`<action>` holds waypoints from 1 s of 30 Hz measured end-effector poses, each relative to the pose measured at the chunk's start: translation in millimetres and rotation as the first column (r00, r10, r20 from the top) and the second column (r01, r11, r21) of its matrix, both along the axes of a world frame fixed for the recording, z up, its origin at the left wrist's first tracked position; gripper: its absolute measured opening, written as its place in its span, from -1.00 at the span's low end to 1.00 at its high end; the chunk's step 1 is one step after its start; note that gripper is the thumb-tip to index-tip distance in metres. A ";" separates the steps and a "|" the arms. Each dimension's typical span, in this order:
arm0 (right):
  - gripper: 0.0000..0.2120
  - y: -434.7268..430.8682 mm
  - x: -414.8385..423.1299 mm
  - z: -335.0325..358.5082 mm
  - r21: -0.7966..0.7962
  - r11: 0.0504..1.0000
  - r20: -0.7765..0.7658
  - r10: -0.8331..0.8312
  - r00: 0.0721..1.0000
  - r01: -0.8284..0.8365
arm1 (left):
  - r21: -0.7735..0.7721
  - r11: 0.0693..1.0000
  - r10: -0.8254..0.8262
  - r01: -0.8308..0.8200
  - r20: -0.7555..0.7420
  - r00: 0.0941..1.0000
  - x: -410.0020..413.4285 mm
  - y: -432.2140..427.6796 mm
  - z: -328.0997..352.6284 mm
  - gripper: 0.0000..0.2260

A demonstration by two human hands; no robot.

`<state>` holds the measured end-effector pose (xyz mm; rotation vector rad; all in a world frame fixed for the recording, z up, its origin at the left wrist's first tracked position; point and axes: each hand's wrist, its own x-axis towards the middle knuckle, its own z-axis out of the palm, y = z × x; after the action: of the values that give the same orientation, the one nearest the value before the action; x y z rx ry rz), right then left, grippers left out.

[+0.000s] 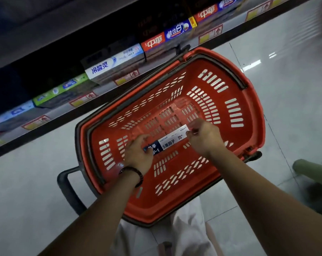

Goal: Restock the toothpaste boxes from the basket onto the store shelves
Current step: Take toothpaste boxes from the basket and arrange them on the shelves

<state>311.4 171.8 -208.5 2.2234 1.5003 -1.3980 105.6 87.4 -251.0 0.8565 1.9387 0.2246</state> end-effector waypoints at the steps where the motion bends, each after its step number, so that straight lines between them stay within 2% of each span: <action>1: -0.80 2.0 1.1 -11.3 -0.004 1.000 0.019 0.006 1.000 -0.006 | -0.017 0.999 0.028 -0.028 0.005 1.000 2.6 -0.3 -9.3 -0.62; 7: -0.67 9.9 2.2 -77.6 -0.108 0.994 0.088 0.002 0.996 0.008 | -0.141 0.954 0.268 -0.266 -0.002 0.963 12.5 -0.3 -56.6 -0.56; 11: -0.67 10.0 -6.6 -107.3 -0.112 0.983 0.118 0.156 0.981 -0.143 | -0.217 0.902 0.368 -0.372 -0.061 0.928 17.8 -1.4 -81.4 -0.55; 13: -0.66 9.9 -9.7 -120.6 -0.123 0.973 0.143 0.213 0.967 -0.196 | -0.265 0.882 0.386 -0.390 -0.071 0.920 20.6 -3.1 -89.7 -0.54; 16: -0.59 10.4 -10.7 -136.3 -0.167 0.967 0.160 0.219 0.963 -0.192 | -0.328 0.855 0.397 -0.402 -0.087 0.914 23.7 -5.2 -100.6 -0.60; 22: -0.54 8.0 -7.5 -157.3 -0.200 0.943 0.208 0.308 0.928 -0.267 | -0.364 0.851 0.385 -0.378 -0.056 0.921 26.7 -7.2 -117.3 -0.72; 30: -0.57 11.8 -5.6 -168.6 -0.234 0.933 0.185 0.319 0.929 -0.274 | -0.422 0.800 0.454 -0.426 -0.037 0.890 24.7 -4.8 -118.0 -0.63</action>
<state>305.8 183.5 -377.1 1.8631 1.4682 -1.1159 130.3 82.6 -369.0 0.0993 1.9977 0.0965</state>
